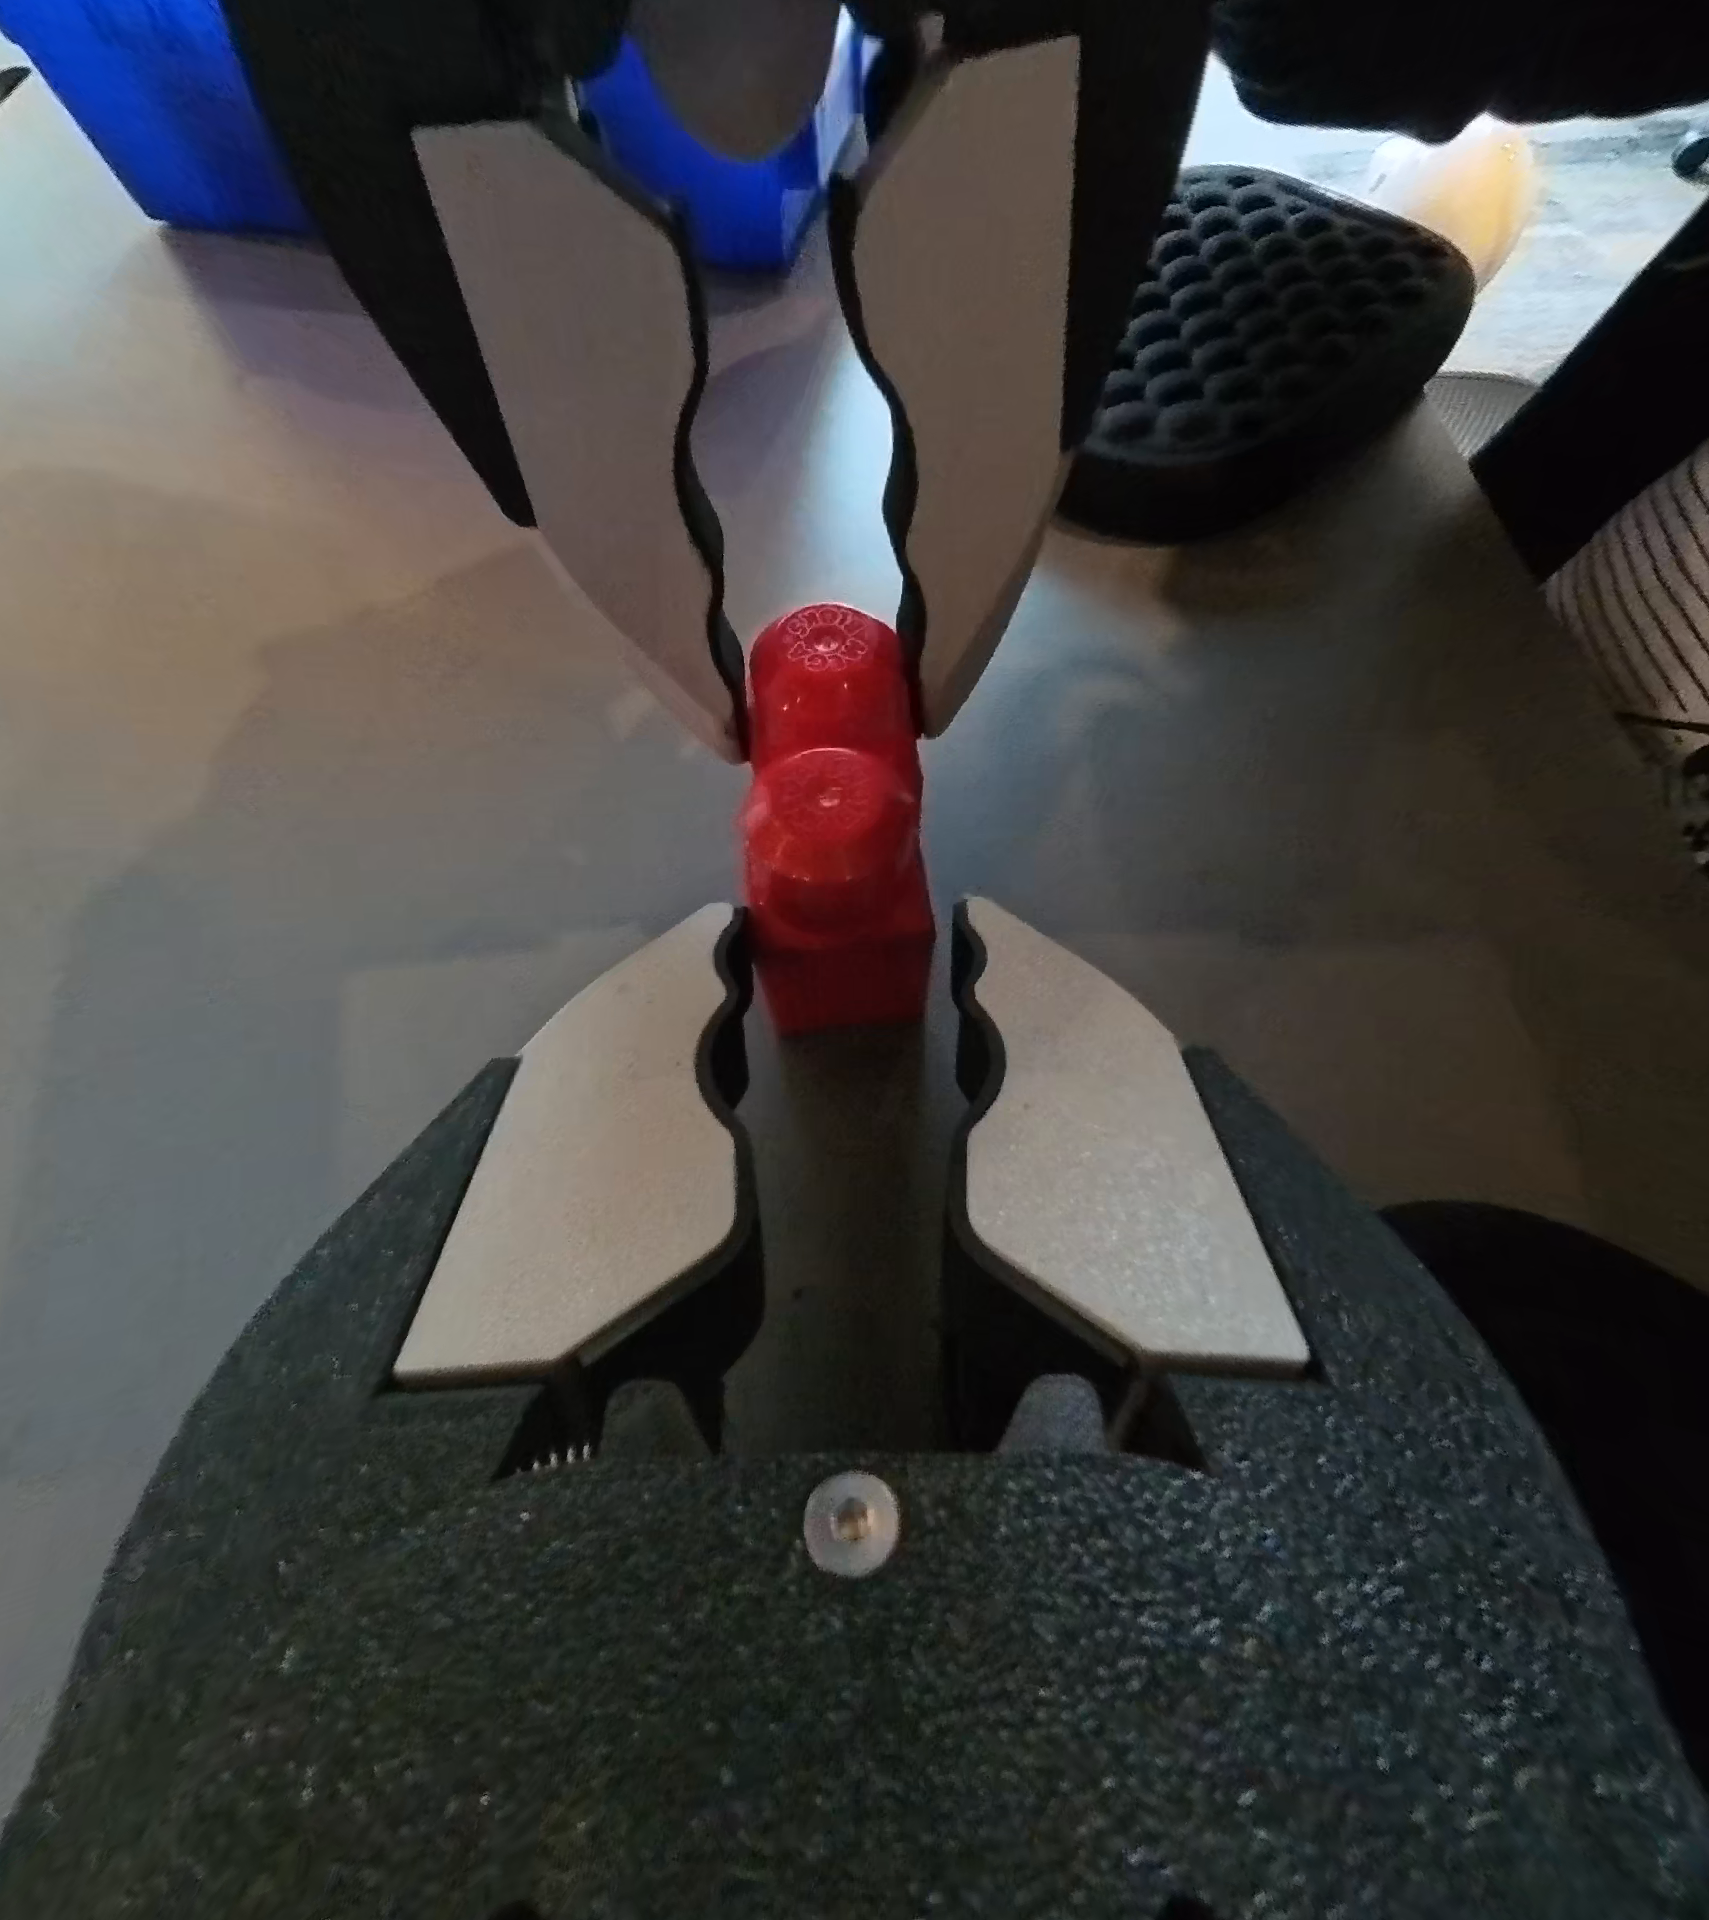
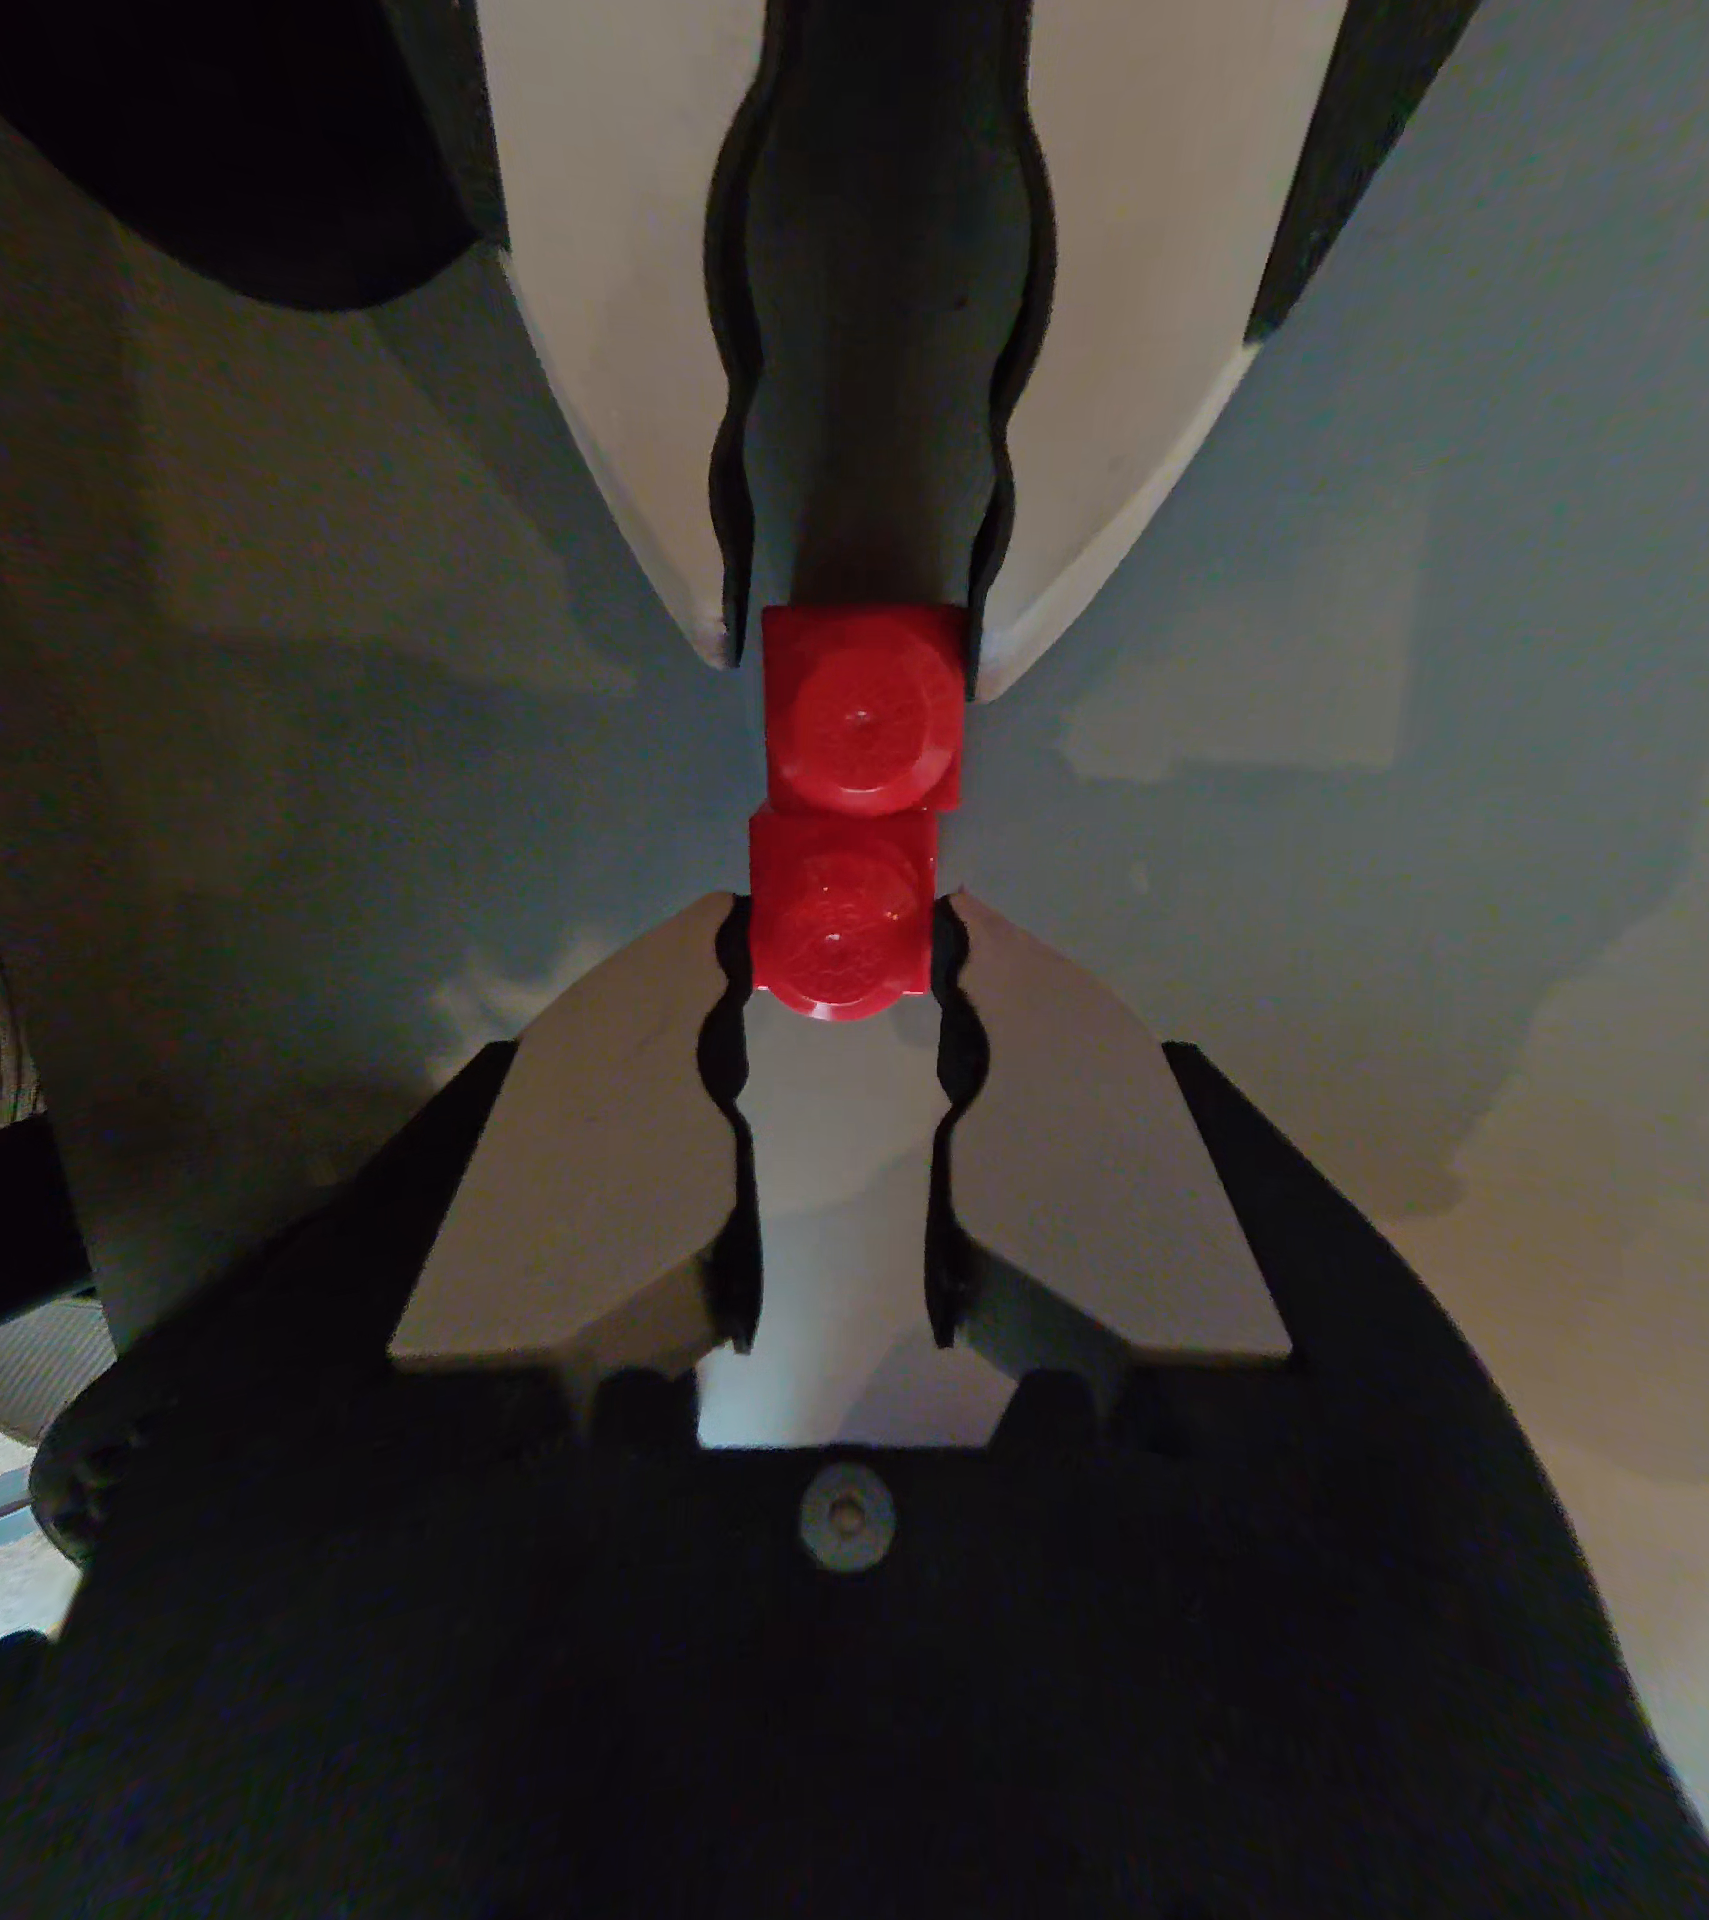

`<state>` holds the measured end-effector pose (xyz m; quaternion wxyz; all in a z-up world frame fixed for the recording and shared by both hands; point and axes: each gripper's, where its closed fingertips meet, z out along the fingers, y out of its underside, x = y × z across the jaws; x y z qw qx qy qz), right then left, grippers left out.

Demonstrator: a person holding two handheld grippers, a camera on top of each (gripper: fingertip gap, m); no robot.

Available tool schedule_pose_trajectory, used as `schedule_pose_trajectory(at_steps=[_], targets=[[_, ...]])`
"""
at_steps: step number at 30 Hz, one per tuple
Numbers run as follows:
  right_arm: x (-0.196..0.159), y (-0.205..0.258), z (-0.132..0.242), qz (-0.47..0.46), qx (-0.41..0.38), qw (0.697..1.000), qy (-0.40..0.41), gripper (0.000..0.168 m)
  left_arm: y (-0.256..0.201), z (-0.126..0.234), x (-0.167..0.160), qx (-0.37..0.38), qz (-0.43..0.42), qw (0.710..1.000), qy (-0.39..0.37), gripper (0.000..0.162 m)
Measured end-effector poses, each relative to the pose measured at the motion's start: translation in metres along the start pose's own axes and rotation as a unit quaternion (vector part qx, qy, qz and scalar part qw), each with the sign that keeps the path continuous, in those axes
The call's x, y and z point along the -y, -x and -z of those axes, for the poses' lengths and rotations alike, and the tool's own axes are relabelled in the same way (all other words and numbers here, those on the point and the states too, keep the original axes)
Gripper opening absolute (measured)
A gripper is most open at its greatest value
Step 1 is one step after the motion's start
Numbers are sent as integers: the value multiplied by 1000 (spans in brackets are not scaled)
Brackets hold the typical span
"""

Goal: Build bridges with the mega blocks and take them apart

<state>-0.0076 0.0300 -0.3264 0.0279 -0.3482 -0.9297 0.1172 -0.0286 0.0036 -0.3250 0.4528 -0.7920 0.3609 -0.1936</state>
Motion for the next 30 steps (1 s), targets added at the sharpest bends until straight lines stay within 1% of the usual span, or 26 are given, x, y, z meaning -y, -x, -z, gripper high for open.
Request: schedule_pose_trajectory(at_steps=[5,11,15,22,24,28,30], targets=[[0,0,0,2,-1,1000,1,33,-3,-1,1,-23,-7,1000,-2,36],[0,1,0,-1,0,1000,-1,33,-3,-1,3,-33,-7,999,-6,35],[0,2,-1,-1,0,1000,-2,33,-2,-1,3,-32,-9,999,-8,42],[3,3,0,10,0,1000,-9,35,-4,-1,4,-34,-15,999,-9,44],[3,3,0,11,1,1000,-7,37,-4,0,5,-34,-17,999,-14,47],[5,3,5,12,-1,1000,-16,42,-5,6,9,-26,-21,999,-33,52],[6,2,11,9,-6,1000,-27,44,-3,14,13,-11,-22,999,-40,57]])
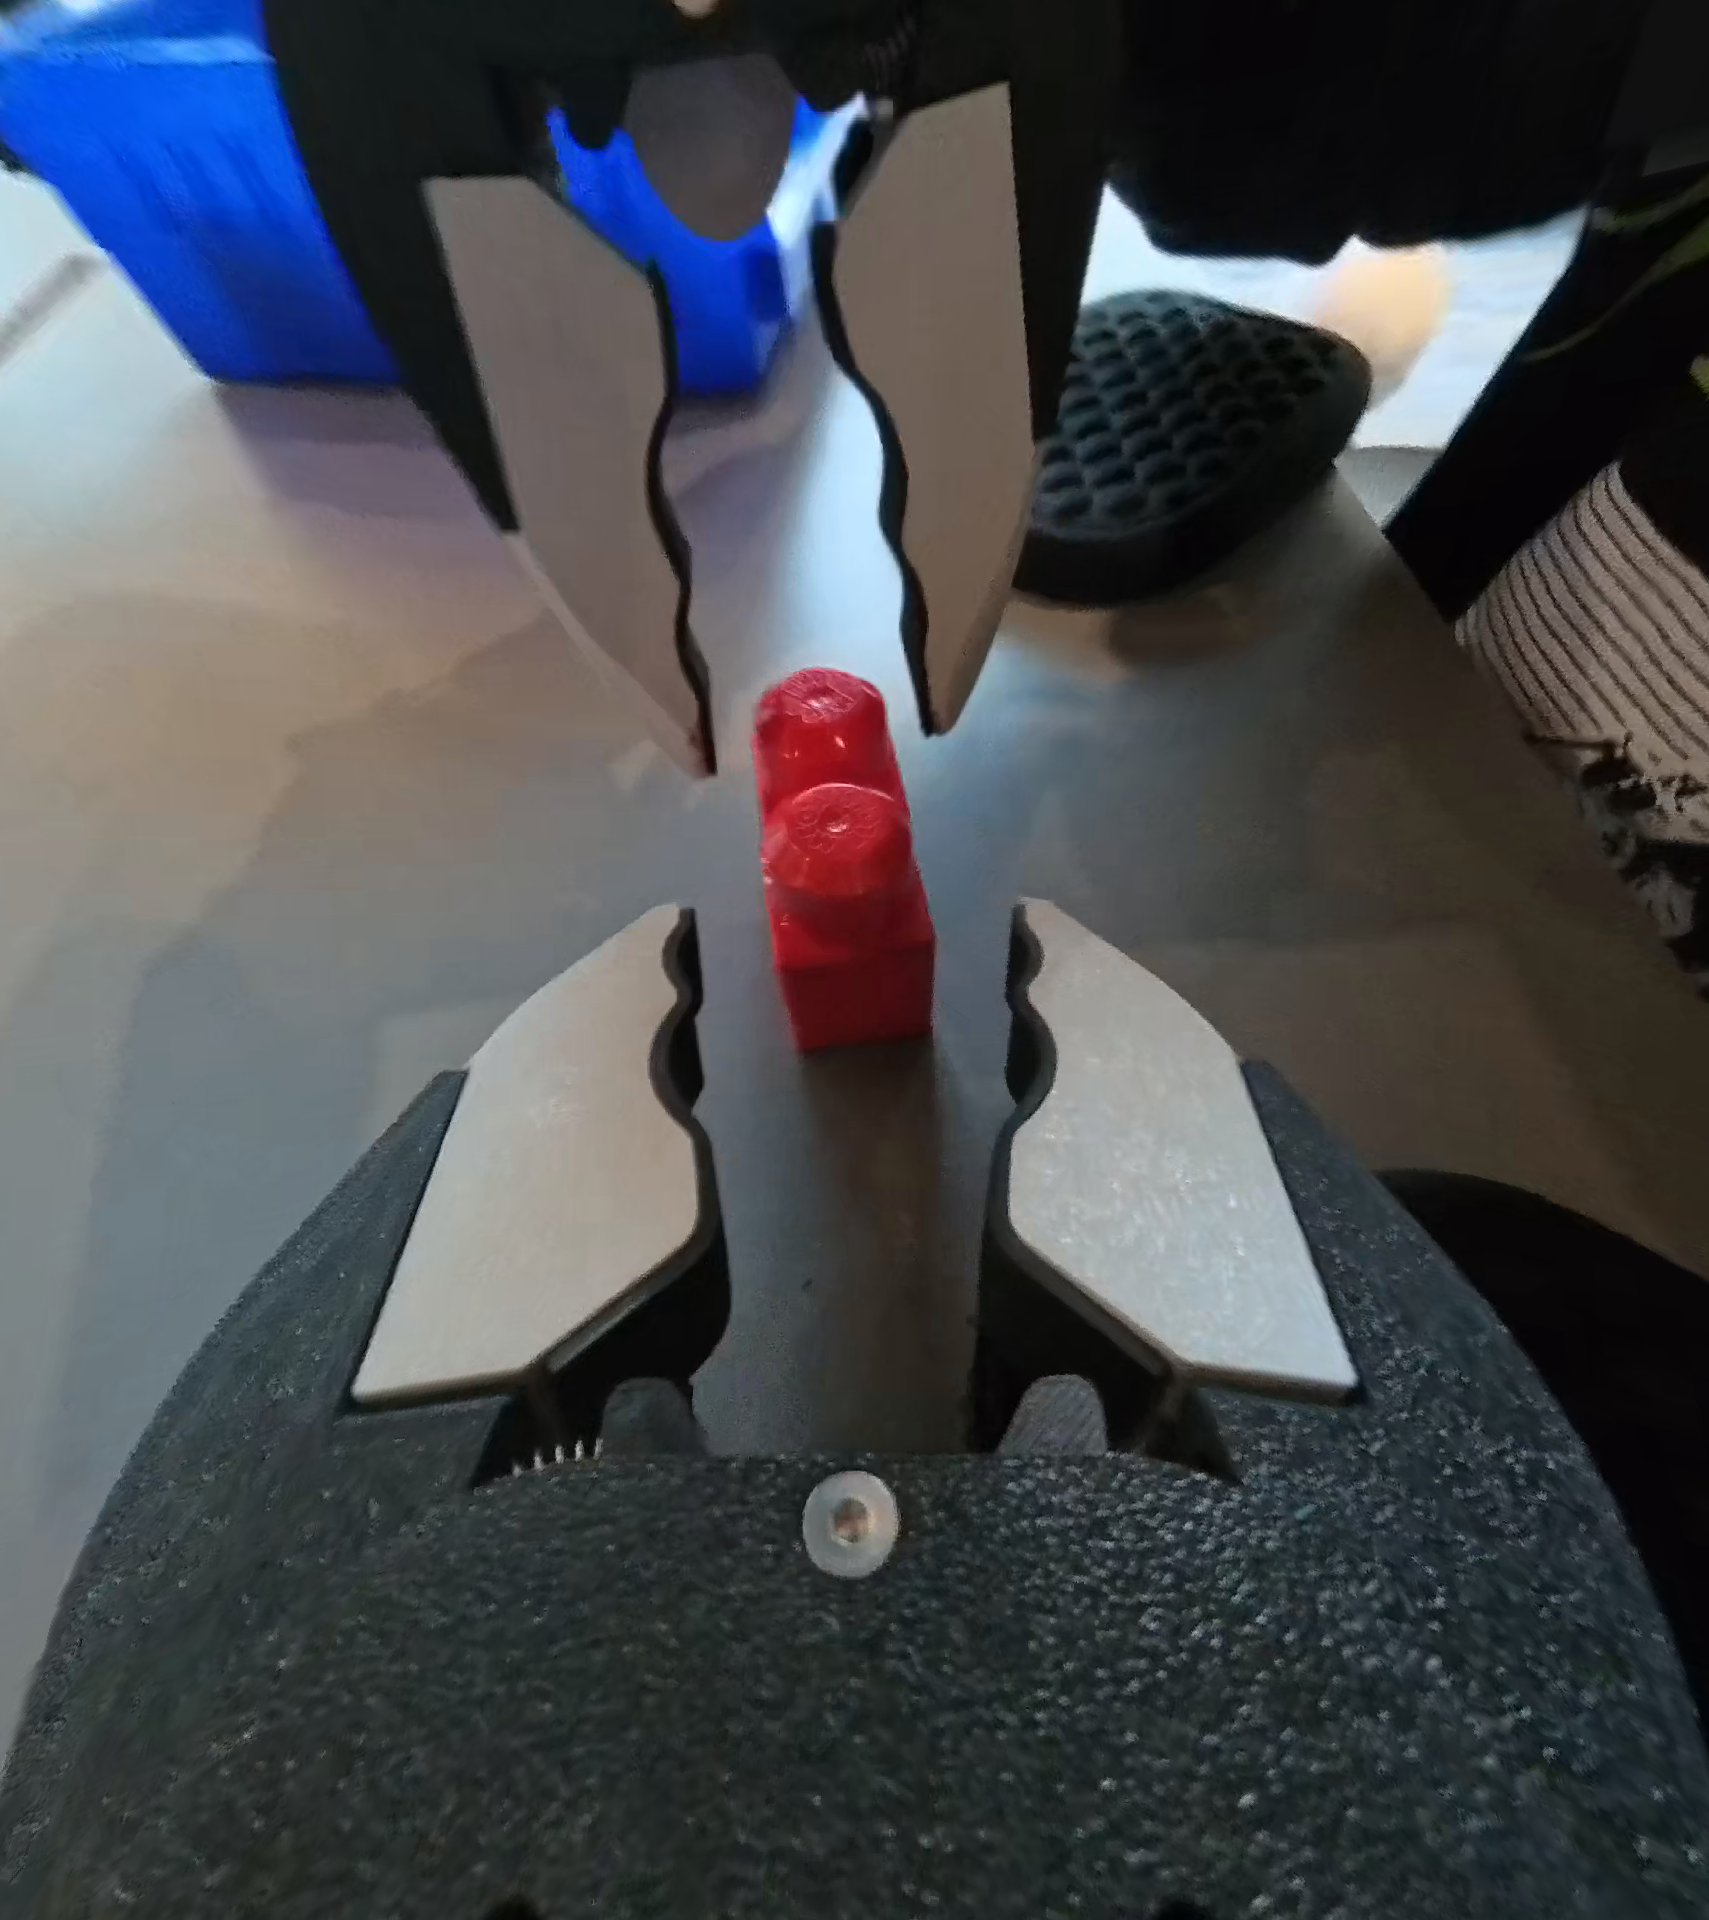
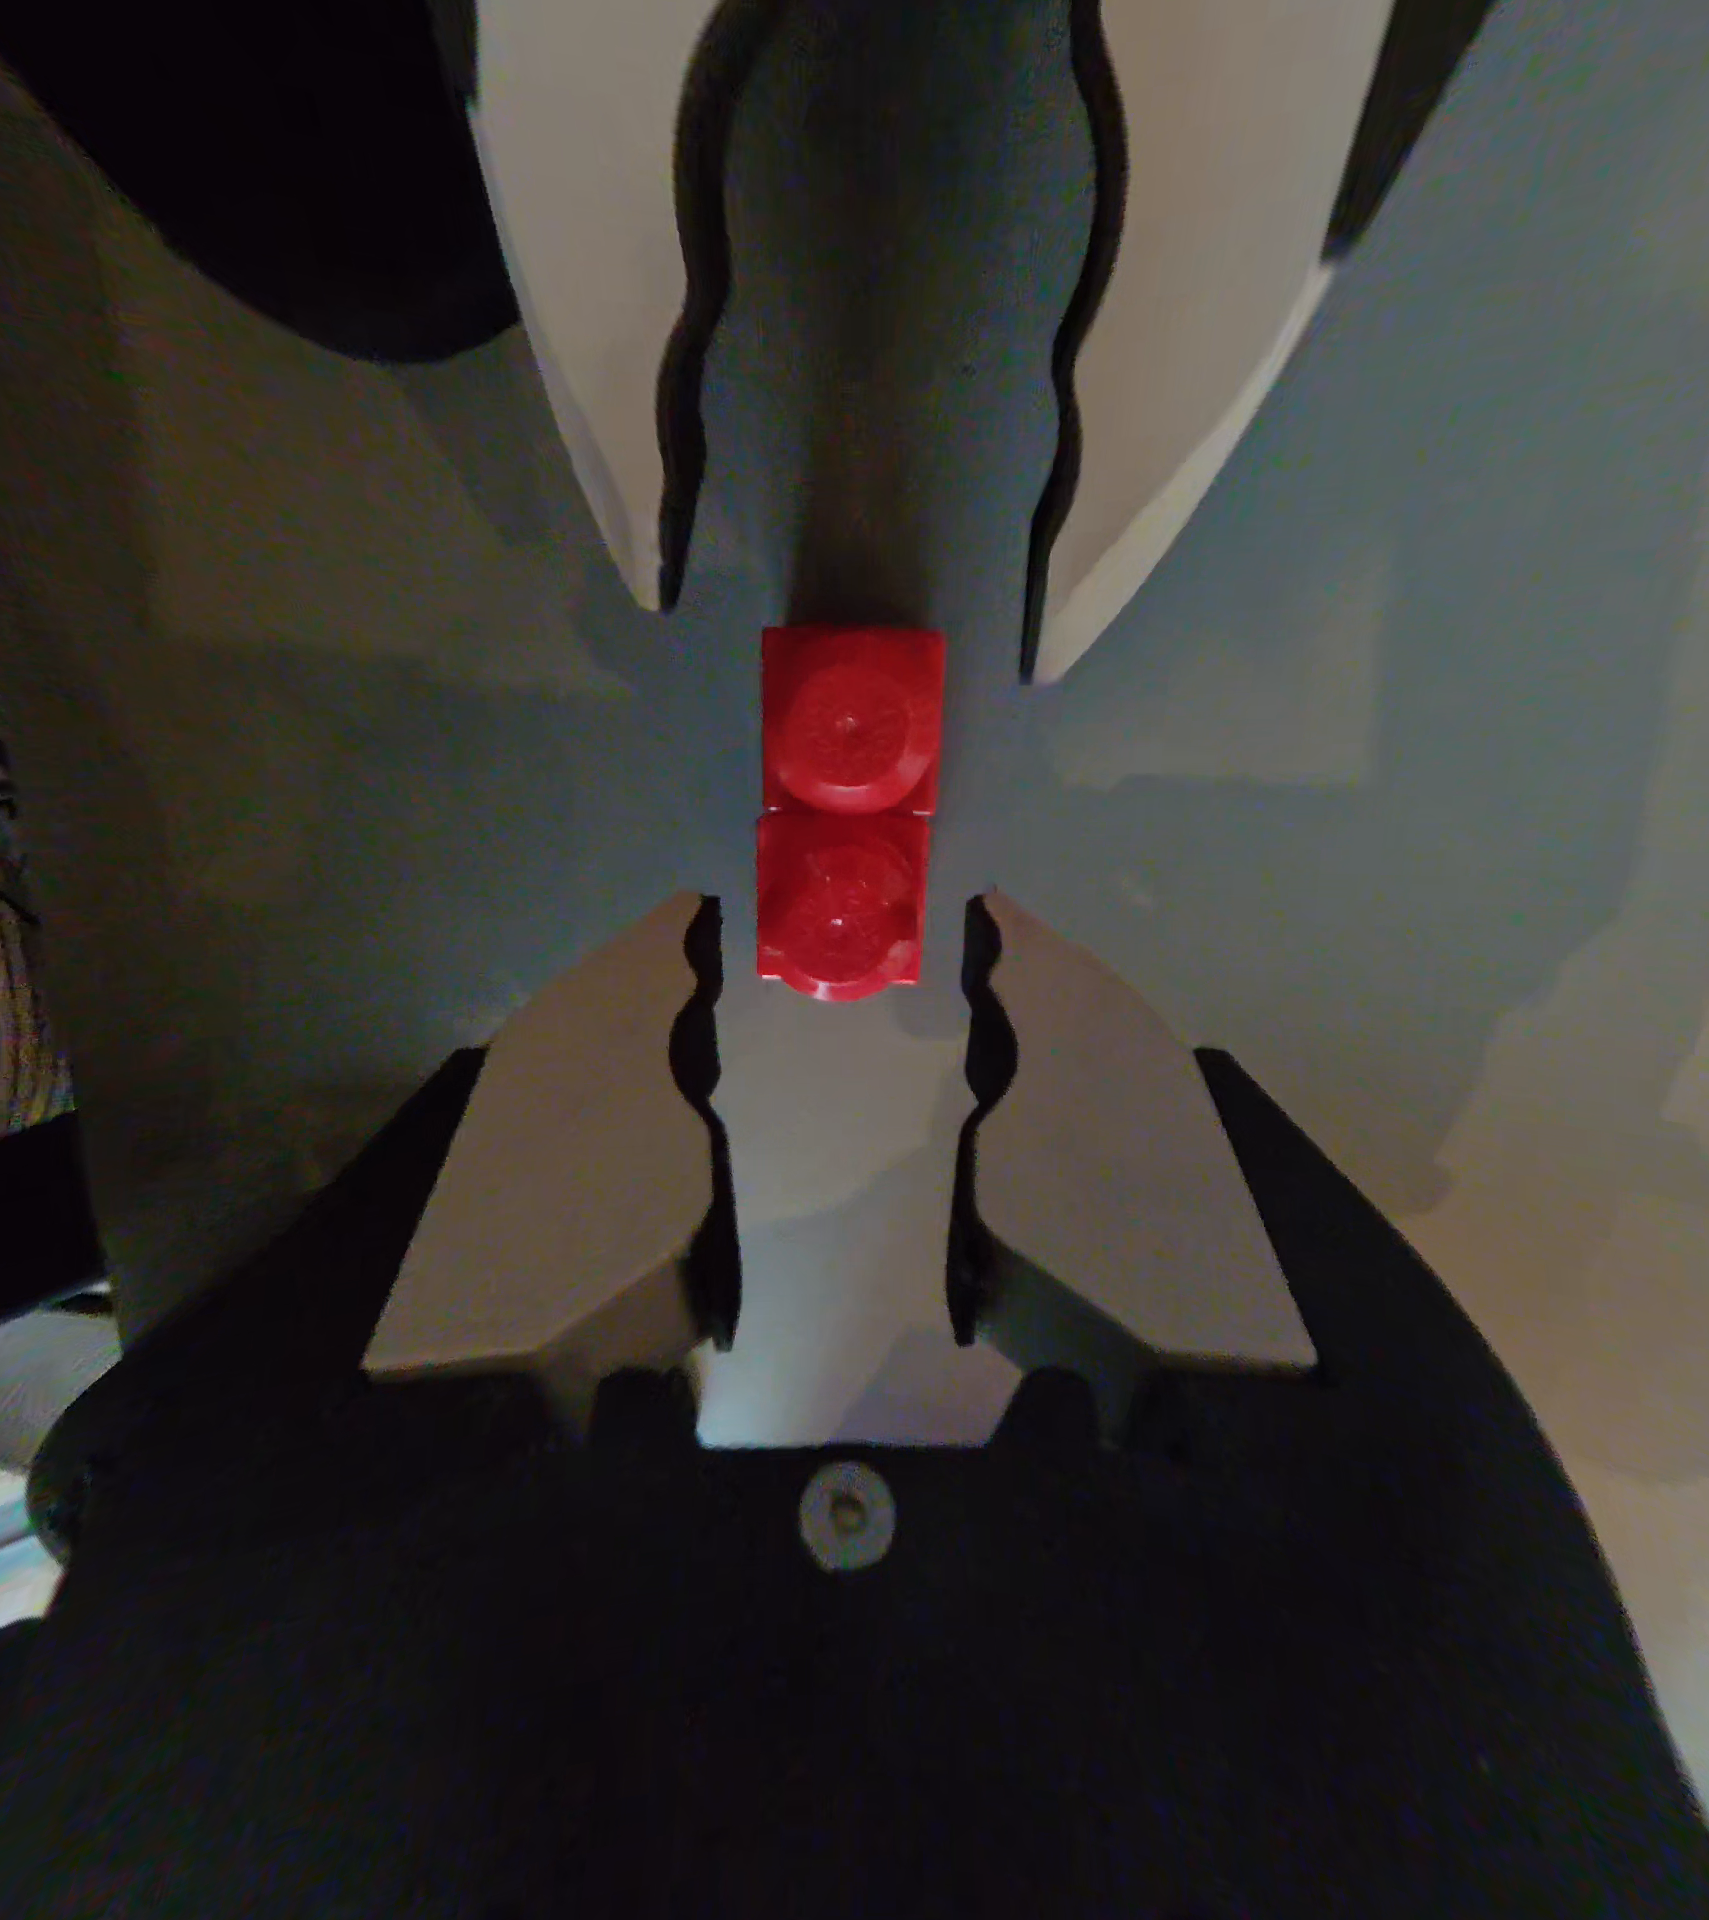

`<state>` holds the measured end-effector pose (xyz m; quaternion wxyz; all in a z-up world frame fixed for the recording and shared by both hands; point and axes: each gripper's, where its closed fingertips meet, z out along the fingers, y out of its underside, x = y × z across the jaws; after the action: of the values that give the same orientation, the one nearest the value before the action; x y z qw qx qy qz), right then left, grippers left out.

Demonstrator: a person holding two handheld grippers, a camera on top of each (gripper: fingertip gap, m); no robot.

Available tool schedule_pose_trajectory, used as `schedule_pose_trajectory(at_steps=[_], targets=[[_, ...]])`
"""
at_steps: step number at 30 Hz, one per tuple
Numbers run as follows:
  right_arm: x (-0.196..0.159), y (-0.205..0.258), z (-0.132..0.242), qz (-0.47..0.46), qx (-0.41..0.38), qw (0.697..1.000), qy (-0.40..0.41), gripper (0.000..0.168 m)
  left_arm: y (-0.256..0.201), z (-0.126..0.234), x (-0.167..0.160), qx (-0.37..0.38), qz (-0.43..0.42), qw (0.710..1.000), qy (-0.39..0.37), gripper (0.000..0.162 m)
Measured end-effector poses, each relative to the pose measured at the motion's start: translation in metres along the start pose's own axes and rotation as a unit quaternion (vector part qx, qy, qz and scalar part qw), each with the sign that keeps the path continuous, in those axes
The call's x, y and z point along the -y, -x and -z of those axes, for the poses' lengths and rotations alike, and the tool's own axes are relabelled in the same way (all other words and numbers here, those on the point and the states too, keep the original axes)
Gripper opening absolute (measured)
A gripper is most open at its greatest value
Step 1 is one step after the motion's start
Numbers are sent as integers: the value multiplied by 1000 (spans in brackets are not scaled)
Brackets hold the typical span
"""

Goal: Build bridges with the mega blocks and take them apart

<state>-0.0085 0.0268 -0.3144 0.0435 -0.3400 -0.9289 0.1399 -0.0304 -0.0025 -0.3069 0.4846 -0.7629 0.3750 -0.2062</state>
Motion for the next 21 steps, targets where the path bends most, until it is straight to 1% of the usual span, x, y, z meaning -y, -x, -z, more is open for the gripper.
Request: schedule_pose_trajectory(at_steps=[4,7,10,13,15,17,19,21], targets=[[2,-3,21,-16,-18,999,-44,48,10,31,19,70,-4,997,-24,60],[-2,-6,40,-29,-44,996,-76,50,20,70,33,147,-11,989,-23,63],[-10,-8,55,-47,-69,991,-104,50,35,129,51,243,-11,970,-27,61],[-21,-10,67,-62,-94,986,-122,51,57,205,55,358,7,934,-15,57],[-26,-12,75,-78,-110,982,-136,51,71,253,45,407,39,913,0,57],[-29,-15,83,-90,-125,977,-148,51,86,292,26,437,85,895,16,57],[-33,-18,90,-99,-142,973,-151,51,103,325,-1,466,135,873,43,59],[-35,-18,96,-105,-153,971,-154,51,122,351,-32,493,181,849,65,59]])
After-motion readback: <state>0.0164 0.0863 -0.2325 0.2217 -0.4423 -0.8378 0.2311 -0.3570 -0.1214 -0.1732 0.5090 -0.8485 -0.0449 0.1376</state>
